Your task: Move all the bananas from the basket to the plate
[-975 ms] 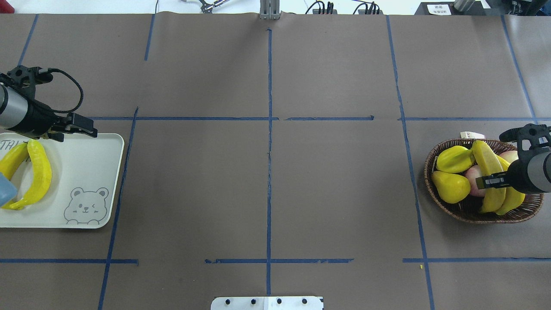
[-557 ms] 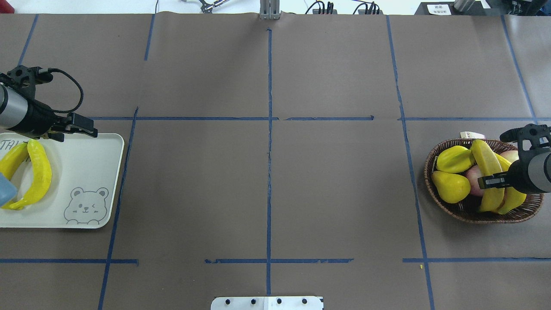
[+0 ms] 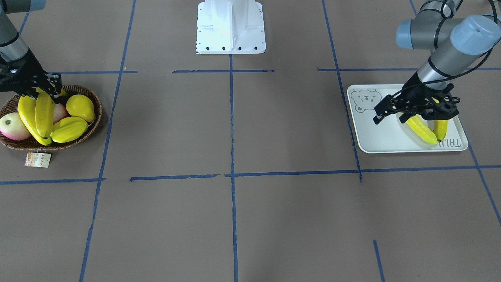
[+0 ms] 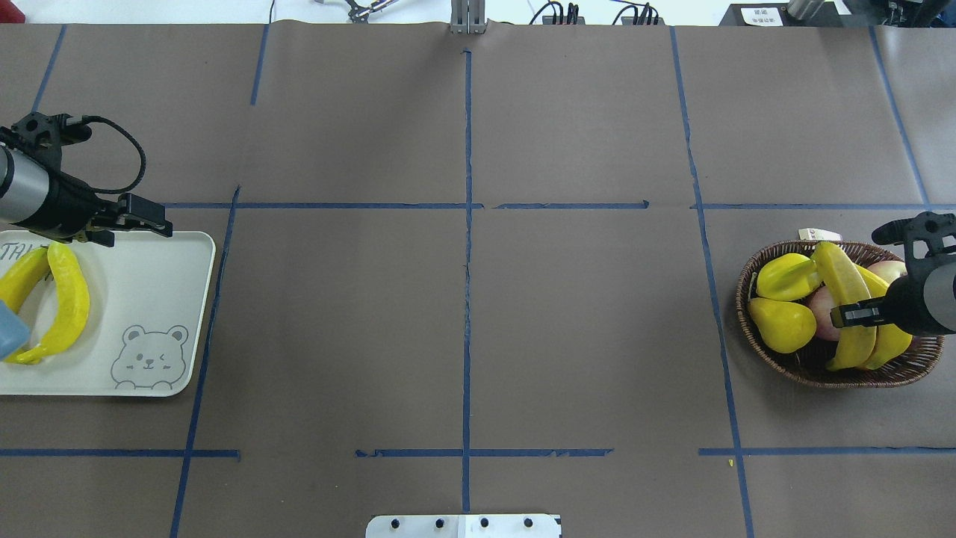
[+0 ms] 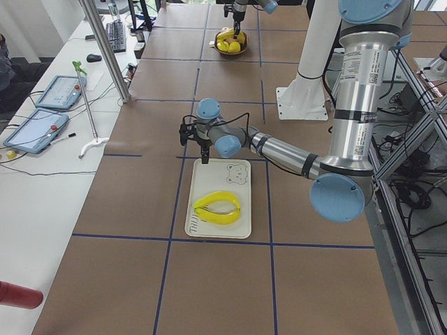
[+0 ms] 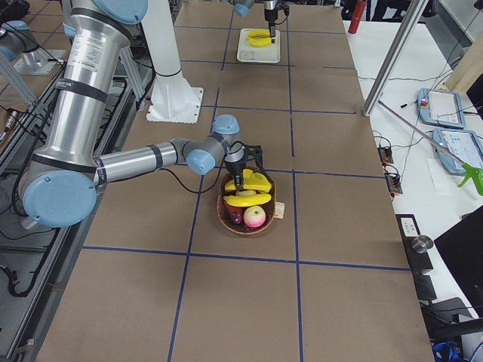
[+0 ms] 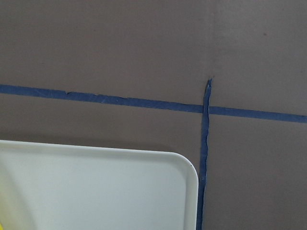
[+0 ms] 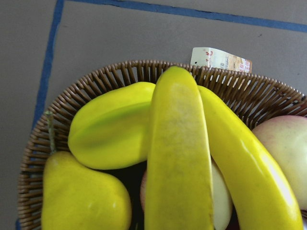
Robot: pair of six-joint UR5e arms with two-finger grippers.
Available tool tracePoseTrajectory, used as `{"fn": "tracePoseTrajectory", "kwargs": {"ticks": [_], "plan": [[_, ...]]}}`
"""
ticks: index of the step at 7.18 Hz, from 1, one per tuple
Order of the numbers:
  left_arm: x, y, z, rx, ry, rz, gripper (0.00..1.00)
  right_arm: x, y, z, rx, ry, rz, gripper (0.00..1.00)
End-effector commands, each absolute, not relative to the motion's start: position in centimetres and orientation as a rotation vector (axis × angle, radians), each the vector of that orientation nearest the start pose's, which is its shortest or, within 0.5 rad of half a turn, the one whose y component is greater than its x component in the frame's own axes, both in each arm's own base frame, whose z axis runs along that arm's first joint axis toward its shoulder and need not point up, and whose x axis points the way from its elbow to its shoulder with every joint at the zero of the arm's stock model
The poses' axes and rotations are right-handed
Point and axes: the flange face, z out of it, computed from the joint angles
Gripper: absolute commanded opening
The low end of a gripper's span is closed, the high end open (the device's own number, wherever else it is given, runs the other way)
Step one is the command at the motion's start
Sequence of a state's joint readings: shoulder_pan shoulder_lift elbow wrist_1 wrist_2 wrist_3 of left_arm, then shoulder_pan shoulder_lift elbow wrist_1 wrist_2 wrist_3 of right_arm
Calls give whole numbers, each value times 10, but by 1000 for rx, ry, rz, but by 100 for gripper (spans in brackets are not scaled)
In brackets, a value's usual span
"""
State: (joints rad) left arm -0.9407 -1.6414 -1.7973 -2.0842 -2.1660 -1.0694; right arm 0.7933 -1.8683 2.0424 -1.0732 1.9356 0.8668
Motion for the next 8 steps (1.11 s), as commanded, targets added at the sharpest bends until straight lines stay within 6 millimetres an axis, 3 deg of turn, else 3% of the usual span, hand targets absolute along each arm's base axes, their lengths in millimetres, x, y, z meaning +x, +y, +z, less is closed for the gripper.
{"fn": "tracePoseTrajectory", "kwargs": {"ticks": [1,3,5,6,8], "plan": [[253,-476,455,93,961,-166,100,-178,-352,481,180,-819,-9,20],[255,-475,454,93,963,-163,100,-141,-355,456,151,-943,15,20],[264,-476,444,99,978,-149,100,-159,-381,418,202,-1023,-24,22],[269,-483,425,96,1009,-190,100,-176,-403,405,228,-1044,-40,24],[304,-492,364,79,1096,-232,100,-215,-434,379,258,-1078,-86,26]]}}
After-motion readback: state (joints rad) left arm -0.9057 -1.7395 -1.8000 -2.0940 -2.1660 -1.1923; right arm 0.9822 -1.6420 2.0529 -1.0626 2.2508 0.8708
